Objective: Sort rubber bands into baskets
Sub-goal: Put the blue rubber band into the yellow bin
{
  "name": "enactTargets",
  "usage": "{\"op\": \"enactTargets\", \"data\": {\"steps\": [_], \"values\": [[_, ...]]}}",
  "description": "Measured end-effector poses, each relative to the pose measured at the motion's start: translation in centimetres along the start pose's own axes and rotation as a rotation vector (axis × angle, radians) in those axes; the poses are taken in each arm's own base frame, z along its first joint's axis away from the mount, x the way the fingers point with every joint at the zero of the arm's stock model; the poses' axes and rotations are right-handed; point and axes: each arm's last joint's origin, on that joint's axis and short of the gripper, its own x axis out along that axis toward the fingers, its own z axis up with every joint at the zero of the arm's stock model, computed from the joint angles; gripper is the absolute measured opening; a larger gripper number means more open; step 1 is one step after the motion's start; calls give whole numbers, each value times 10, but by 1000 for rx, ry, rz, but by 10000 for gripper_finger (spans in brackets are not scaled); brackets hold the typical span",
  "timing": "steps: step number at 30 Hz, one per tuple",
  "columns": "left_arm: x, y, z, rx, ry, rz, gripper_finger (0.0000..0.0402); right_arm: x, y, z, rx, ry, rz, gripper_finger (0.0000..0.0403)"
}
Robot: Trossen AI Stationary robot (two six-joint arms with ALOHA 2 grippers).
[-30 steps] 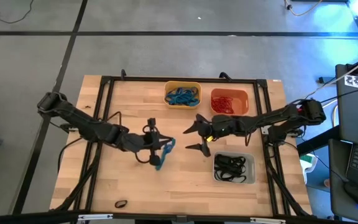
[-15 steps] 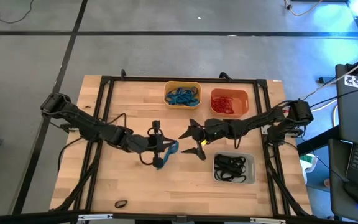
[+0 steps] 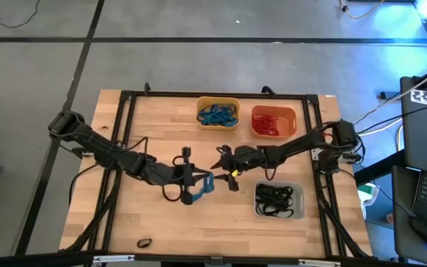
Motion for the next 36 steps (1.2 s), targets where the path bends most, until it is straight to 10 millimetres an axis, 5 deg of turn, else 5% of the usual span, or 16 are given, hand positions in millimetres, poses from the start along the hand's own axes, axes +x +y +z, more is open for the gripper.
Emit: {"op": "enactTargets", "data": {"steps": [9,14,24,32,36], "values": [[0,0,0,2,2,0,5,6,4,0,14,48,159,64],[0,0,0,1,2,0,7,7,1,16,-30,-73,43,30],[0,0,-1,8,5,-1,16,7,16,21,-63,-129,186,8],[0,-1,-1,11,9,-3,17,-8,11,20,-86,39,-7,6],[0,-1,-1,11,8,-3,17,-6,13,15,-79,75,50,6]]}}
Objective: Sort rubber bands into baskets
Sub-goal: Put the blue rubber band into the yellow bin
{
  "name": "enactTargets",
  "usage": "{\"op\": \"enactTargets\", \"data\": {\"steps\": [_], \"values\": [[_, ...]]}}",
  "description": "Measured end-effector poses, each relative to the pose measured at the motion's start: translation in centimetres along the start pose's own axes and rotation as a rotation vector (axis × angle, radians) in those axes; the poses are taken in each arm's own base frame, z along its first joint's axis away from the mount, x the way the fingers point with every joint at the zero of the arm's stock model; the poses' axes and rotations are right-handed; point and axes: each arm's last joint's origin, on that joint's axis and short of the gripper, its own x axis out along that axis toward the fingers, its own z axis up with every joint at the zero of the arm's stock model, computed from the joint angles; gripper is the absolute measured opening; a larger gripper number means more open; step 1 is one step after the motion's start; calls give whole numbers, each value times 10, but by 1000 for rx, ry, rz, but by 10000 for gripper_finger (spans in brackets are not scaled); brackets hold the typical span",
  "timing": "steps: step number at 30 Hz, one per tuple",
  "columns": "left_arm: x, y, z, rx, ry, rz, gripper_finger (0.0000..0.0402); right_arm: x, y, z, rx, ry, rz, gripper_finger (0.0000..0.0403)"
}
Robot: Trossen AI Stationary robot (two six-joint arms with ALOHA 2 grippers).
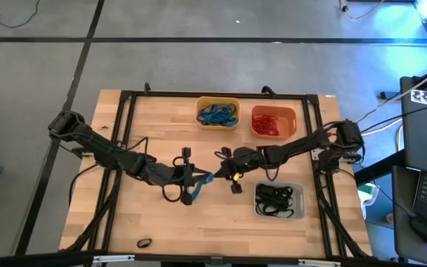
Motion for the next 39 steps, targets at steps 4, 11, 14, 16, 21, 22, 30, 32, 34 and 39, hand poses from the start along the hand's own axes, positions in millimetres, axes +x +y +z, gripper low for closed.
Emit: {"op": "enactTargets", "data": {"steps": [4,11,14,16,21,22,30,32,34,39], "values": [[0,0,0,-3,-4,2,17,12,-1,-8,-3,-15,-13,6],[0,0,0,-2,-4,2,17,16,-2,-7,-9,-63,-21,5],[0,0,0,-1,-4,1,17,16,4,2,-28,-153,83,5],[0,0,0,-2,-4,1,17,16,10,9,-38,-194,145,5],[0,0,0,-2,-4,1,17,19,20,20,-71,-203,126,5],[0,0,0,-2,-4,1,17,19,19,19,-81,-181,96,5],[0,0,0,0,0,0,17,20,13,14,-72,15,-69,5],[0,0,0,1,0,0,17,20,12,13,-74,49,-87,5],[0,0,0,0,0,0,17,20,12,12,-73,65,-97,5],[0,0,0,1,0,0,17,19,12,6,-74,128,-102,5]]}}
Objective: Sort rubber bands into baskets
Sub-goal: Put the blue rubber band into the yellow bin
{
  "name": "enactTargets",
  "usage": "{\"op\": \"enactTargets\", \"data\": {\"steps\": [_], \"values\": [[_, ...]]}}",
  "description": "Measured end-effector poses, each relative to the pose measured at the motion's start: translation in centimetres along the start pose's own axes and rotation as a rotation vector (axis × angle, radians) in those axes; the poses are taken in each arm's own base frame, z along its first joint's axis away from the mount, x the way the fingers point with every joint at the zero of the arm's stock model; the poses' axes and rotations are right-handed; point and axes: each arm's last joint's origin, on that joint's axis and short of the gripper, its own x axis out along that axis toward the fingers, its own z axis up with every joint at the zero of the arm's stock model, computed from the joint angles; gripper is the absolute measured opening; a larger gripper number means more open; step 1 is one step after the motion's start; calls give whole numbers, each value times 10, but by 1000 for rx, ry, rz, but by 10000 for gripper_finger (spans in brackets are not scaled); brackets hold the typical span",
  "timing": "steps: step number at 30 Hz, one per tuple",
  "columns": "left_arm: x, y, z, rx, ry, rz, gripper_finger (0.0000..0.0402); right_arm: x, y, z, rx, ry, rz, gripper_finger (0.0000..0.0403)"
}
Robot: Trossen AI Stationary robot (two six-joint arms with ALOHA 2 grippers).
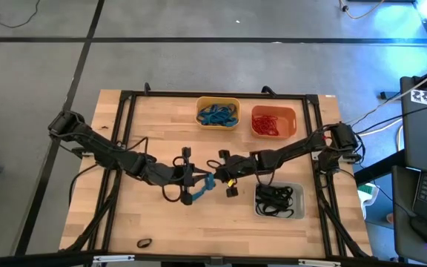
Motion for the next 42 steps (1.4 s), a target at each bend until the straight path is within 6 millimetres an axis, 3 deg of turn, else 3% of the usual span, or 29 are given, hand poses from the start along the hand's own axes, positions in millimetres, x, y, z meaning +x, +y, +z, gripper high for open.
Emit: {"op": "enactTargets", "data": {"steps": [10,15,25,28,37,42], "values": [[0,0,0,1,0,0,17,0,3,1,-5,-25,103,5],[0,0,0,0,0,0,17,0,1,9,-26,-98,64,5],[0,0,0,1,0,0,17,-3,4,22,-45,-250,194,5],[0,0,0,0,0,0,17,-3,4,18,-39,-208,177,5],[0,-1,-5,17,45,-10,17,-51,-6,25,8,-9,-63,5],[0,-1,-9,21,82,-11,17,-54,-6,26,111,-6,-64,7]]}}
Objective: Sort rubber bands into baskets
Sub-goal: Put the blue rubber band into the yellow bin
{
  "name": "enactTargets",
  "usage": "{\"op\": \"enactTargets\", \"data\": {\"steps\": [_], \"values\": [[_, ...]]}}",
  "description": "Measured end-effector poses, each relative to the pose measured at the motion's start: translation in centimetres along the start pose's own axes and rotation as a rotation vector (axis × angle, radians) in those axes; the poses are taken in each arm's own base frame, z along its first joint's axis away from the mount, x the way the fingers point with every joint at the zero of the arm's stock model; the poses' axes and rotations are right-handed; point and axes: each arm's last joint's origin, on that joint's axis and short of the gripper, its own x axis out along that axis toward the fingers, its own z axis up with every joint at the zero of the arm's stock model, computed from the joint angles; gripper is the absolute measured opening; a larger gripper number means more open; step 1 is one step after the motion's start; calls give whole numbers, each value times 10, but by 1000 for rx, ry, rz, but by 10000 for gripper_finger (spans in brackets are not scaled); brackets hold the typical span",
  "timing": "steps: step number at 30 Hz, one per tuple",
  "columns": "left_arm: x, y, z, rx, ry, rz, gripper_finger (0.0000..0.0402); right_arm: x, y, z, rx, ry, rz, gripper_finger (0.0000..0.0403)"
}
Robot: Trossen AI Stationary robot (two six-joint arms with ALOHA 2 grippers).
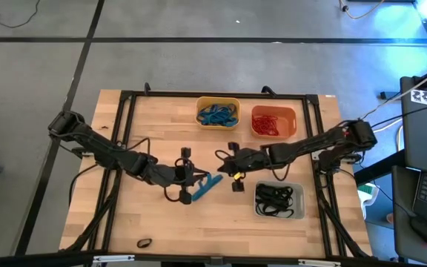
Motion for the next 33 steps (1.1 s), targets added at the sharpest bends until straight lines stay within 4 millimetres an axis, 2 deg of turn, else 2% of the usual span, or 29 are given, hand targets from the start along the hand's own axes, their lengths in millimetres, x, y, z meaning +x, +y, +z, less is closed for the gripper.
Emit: {"op": "enactTargets", "data": {"steps": [4,13,18,23,31,33], "values": [[0,-1,-1,10,9,-2,17,4,1,-5,3,27,32,43],[0,-2,-3,37,23,-9,8,15,5,4,-20,-113,124,237],[0,-3,-3,37,26,-9,6,18,6,4,-55,-135,158,308],[0,-3,-3,37,25,-13,6,17,7,6,-59,-158,201,335],[0,-3,-2,23,16,-13,4,17,8,10,-63,-197,214,332],[0,-3,-1,14,4,-12,7,23,8,11,-56,-243,212,331]]}}
